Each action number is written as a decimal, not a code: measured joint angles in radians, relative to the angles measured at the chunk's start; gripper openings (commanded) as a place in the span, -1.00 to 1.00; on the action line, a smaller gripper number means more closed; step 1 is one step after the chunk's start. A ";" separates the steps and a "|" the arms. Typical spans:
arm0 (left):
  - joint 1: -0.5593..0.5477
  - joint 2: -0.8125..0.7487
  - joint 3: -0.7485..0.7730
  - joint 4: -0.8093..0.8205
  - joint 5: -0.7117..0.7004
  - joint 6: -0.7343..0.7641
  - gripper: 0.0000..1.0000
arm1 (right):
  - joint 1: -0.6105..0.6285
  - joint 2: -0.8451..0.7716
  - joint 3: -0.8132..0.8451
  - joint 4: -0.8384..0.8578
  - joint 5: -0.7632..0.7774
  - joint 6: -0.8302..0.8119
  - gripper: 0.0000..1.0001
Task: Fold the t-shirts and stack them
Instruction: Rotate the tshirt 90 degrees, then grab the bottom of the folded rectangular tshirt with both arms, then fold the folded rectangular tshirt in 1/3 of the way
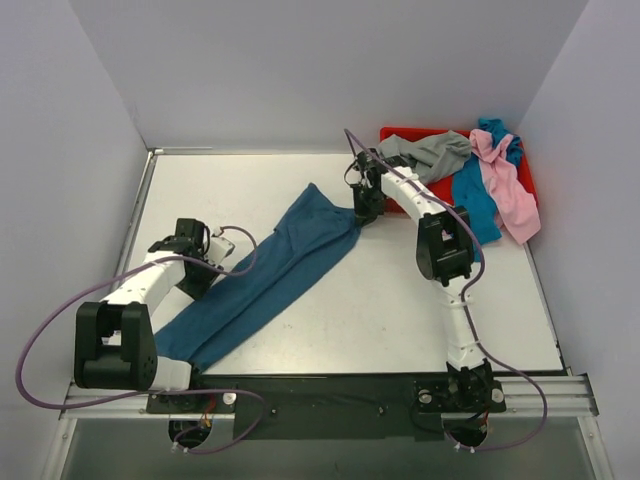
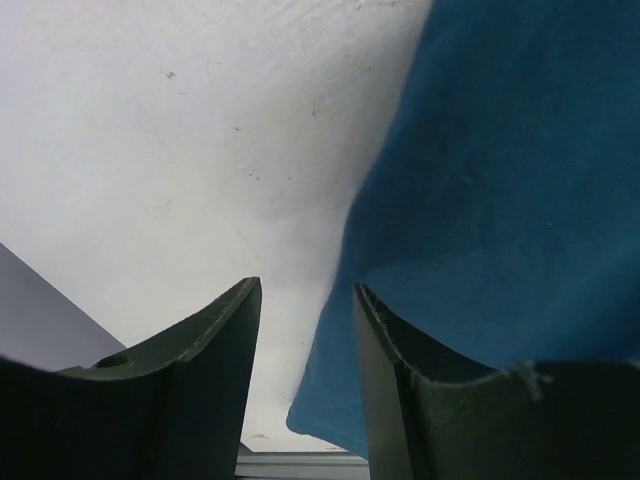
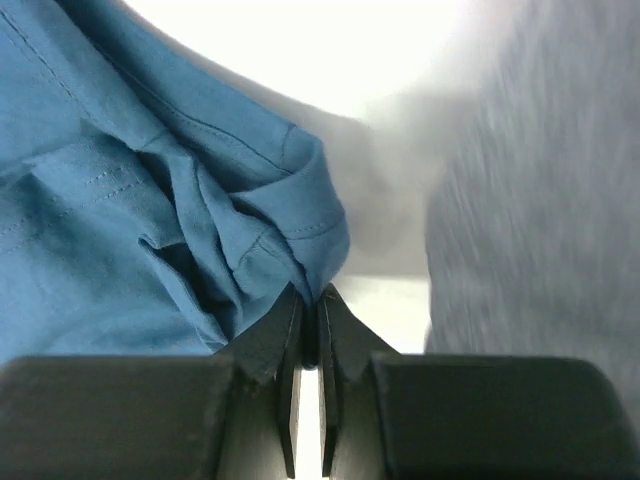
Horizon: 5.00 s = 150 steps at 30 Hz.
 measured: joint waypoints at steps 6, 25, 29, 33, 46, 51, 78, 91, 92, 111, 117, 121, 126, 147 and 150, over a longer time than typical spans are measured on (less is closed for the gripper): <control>0.000 0.014 -0.024 0.002 0.012 0.015 -0.02 | -0.026 0.157 0.264 -0.013 -0.066 0.067 -1.00; -0.002 0.085 0.078 -0.039 0.257 0.006 -0.04 | -0.134 0.308 0.425 0.475 -0.217 0.393 0.24; 0.000 0.100 0.042 -0.061 0.259 0.010 -0.25 | -0.137 0.259 0.377 0.533 -0.231 0.360 0.32; 0.012 0.105 -0.008 -0.076 0.263 0.022 -0.58 | -0.129 0.098 0.206 0.533 -0.248 0.248 0.31; -0.235 0.109 0.063 -0.209 0.560 0.120 -0.57 | 0.110 -0.733 -0.691 0.644 -0.571 -0.123 0.22; -0.378 0.110 0.127 -0.206 0.649 0.122 -0.32 | 0.098 -0.917 -0.981 0.650 -0.571 -0.193 0.23; -0.275 -0.389 -0.122 -0.521 0.628 1.051 0.09 | 0.869 -0.765 -1.253 0.770 -0.276 -1.109 -0.10; -0.596 -0.426 -0.260 -0.294 0.608 0.960 0.27 | 0.866 -0.895 -1.294 0.661 -0.239 -1.106 -1.00; -0.632 -0.423 -0.278 -0.262 0.599 0.942 0.27 | 0.866 -0.918 -1.308 0.647 -0.236 -1.101 -1.00; -0.856 -0.329 -0.369 0.154 0.512 0.806 -0.67 | 0.851 -0.974 -1.368 0.640 -0.216 -1.015 -1.00; -0.860 -0.335 -0.360 0.105 0.471 0.831 -1.00 | 0.838 -0.975 -1.393 0.646 -0.216 -1.009 -1.00; -0.867 -0.337 -0.348 0.059 0.485 0.811 -1.00 | 0.829 -0.975 -1.393 0.654 -0.222 -0.996 -1.00; -0.854 -0.336 -0.261 0.031 0.491 0.638 -1.00 | 0.755 -1.037 -1.393 0.640 -0.259 -0.889 -1.00; -0.424 0.086 0.226 0.269 0.453 -0.051 -1.00 | 0.196 -0.836 -1.001 0.667 -0.317 -0.467 -1.00; -0.418 0.158 0.287 0.307 0.452 -0.067 -1.00 | 0.156 -0.764 -0.933 0.666 -0.316 -0.459 -1.00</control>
